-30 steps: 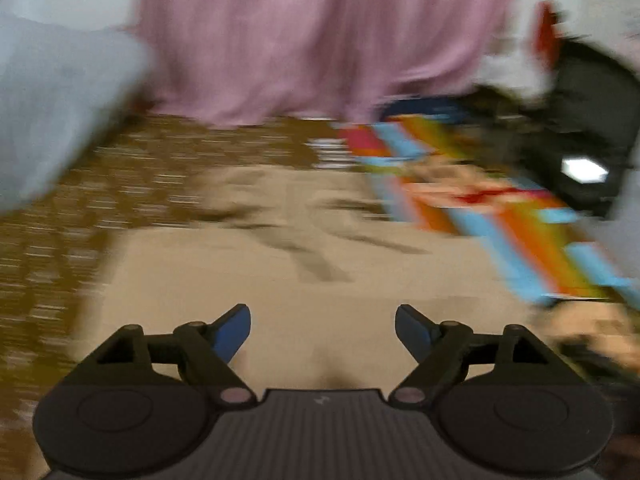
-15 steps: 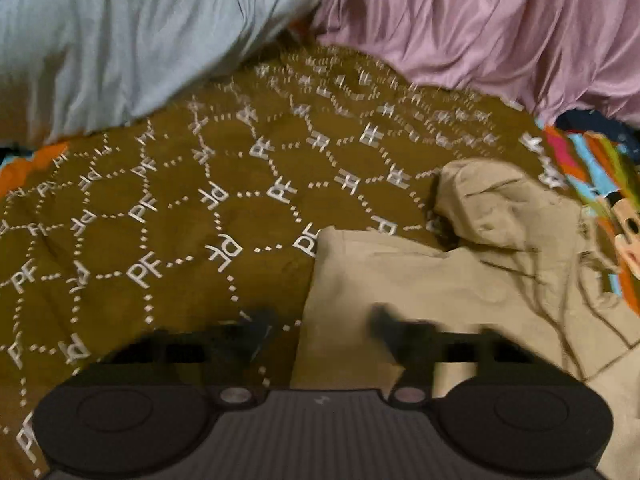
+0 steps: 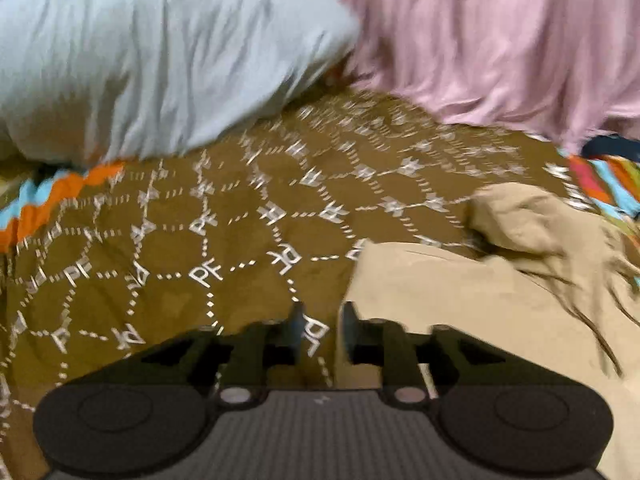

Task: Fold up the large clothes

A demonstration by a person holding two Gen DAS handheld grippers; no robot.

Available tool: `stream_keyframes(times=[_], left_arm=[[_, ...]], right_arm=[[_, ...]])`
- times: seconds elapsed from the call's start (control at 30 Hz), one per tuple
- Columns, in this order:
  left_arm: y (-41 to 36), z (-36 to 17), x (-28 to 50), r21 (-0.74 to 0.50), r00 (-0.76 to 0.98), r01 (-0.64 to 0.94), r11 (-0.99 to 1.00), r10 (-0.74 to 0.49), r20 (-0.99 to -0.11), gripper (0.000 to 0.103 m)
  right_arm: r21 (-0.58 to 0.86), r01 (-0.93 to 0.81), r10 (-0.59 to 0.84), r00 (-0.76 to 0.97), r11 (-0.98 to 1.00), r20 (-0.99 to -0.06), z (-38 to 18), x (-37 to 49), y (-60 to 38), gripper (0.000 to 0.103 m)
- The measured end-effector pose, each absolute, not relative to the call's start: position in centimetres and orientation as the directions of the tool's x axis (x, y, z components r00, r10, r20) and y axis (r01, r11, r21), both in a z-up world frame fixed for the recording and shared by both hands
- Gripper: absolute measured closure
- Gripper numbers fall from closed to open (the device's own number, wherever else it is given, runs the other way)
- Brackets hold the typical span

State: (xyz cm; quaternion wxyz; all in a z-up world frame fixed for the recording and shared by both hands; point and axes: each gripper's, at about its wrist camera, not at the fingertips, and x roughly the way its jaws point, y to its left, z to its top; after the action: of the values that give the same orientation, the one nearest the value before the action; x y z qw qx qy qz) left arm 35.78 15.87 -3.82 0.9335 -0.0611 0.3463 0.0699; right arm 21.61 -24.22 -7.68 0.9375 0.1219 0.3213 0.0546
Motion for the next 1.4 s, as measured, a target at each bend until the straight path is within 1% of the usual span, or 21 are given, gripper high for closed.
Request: stream_keyframes(times=[0.03, 0.1, 0.13, 0.17, 0.2, 0.23, 0.33, 0.4, 0.47, 0.5, 0.53, 0.57, 0.6, 0.63, 0.67, 0.73, 0.9, 0.97, 1.07, 1.23, 1.4], left_arm=[[15.5, -3.7, 34.8, -0.057, 0.753, -0.140, 0.989, 0.069, -0.655, 0.069], [14.5, -4.1, 33.5, -0.031, 0.731, -0.080, 0.996, 0.037, -0.682, 0.069], [13.9, -4.6, 33.2, -0.005, 0.714, -0.068, 0.998, 0.046, -0.699, 0.068], [13.2, -5.3, 33.0, 0.042, 0.693, -0.064, 0.997, 0.075, -0.717, 0.068], [12.7, -5.9, 33.1, 0.083, 0.673, -0.063, 0.995, 0.104, -0.732, 0.068], [12.3, -6.7, 33.4, 0.114, 0.656, -0.063, 0.991, 0.127, -0.744, 0.065], [11.9, -7.9, 33.5, 0.150, 0.671, -0.076, 0.986, 0.162, -0.724, 0.058], [11.8, -7.5, 33.5, 0.139, 0.660, -0.107, 0.985, 0.175, -0.731, 0.057], [12.1, -6.7, 33.2, 0.122, 0.639, -0.143, 0.982, 0.185, -0.747, 0.047], [12.4, -6.1, 32.5, 0.100, 0.639, -0.150, 0.984, 0.174, -0.750, 0.046], [12.5, -5.4, 31.7, 0.076, 0.646, -0.149, 0.986, 0.155, -0.748, 0.041], [12.6, -4.8, 30.8, 0.056, 0.651, -0.145, 0.988, 0.138, -0.746, 0.029], [12.6, -4.3, 30.0, 0.040, 0.656, -0.140, 0.989, 0.123, -0.745, 0.023], [12.7, -3.7, 29.1, 0.022, 0.663, -0.136, 0.990, 0.108, -0.741, 0.014], [12.7, -3.1, 28.0, 0.000, 0.671, -0.133, 0.991, 0.090, -0.736, 0.013], [12.7, -2.3, 26.3, -0.046, 0.666, -0.115, 0.992, 0.042, -0.744, 0.013], [12.0, -1.0, 23.0, -0.095, 0.627, -0.058, 0.994, -0.038, -0.778, 0.011], [11.9, -0.2, 22.1, -0.097, 0.633, -0.048, 0.994, -0.044, -0.773, 0.007], [12.1, 1.3, 21.5, -0.099, 0.653, -0.048, 0.994, -0.044, -0.756, 0.003], [12.6, 3.5, 23.8, -0.078, 0.669, -0.040, 0.996, -0.031, -0.742, 0.001], [11.3, 5.1, 30.2, -0.022, 0.718, -0.010, 1.000, -0.008, -0.696, 0.001]], right_arm=[[0.259, -0.023, 0.176, 0.792, 0.966, -0.585, -7.6, 21.4, -24.2, 0.061], [0.244, -0.022, 0.162, 0.802, 0.970, -0.575, -7.4, 21.1, -24.0, 0.059], [0.236, -0.024, 0.158, 0.807, 0.971, -0.569, -7.2, 20.9, -23.9, 0.057], [0.224, -0.027, 0.152, 0.811, 0.974, -0.565, -7.0, 20.7, -23.7, 0.052], [0.212, -0.030, 0.148, 0.810, 0.977, -0.568, -7.0, 20.7, -23.5, 0.050], [0.195, -0.032, 0.140, 0.805, 0.980, -0.576, -7.0, 20.6, -23.3, 0.047], [0.116, -0.039, 0.104, 0.769, 0.992, -0.630, -7.4, 20.9, -22.2, 0.045], [0.075, -0.044, 0.082, 0.766, 0.996, -0.637, -7.5, 20.8, -21.6, 0.044], [0.072, -0.042, 0.078, 0.768, 0.997, -0.635, -7.5, 20.7, -21.6, 0.042], [0.079, -0.039, 0.080, 0.773, 0.996, -0.630, -7.5, 20.5, -21.8, 0.040], [0.092, -0.037, 0.087, 0.778, 0.995, -0.622, -7.3, 20.1, -22.0, 0.037], [0.111, -0.034, 0.095, 0.785, 0.993, -0.612, -7.0, 19.6, -22.5, 0.034], [0.126, -0.032, 0.102, 0.793, 0.991, -0.600, -6.7, 19.1, -22.8, 0.032], [0.140, -0.030, 0.108, 0.802, 0.990, -0.587, -6.4, 18.5, -23.2, 0.028], [0.152, -0.029, 0.112, 0.811, 0.988, -0.574, -5.9, 17.8, -23.5, 0.023], [0.163, -0.027, 0.116, 0.819, 0.986, -0.561, -5.3, 16.8, -23.9, 0.018], [0.189, 0.010, 0.101, 0.817, 0.982, -0.568, -4.2, 15.2, -24.8, 0.015], [0.199, 0.014, 0.101, 0.826, 0.980, -0.555, -3.5, 14.4, -25.0, 0.009], [0.193, 0.010, 0.097, 0.838, 0.981, -0.537, -2.3, 13.1, -25.3, 0.004], [0.192, 0.006, 0.100, 0.835, 0.981, -0.541, -0.2, 12.3, -26.3, 0.003], [0.140, -0.076, 0.142, 0.821, 0.987, -0.553, 3.4, 16.1, -27.4, 0.003]])
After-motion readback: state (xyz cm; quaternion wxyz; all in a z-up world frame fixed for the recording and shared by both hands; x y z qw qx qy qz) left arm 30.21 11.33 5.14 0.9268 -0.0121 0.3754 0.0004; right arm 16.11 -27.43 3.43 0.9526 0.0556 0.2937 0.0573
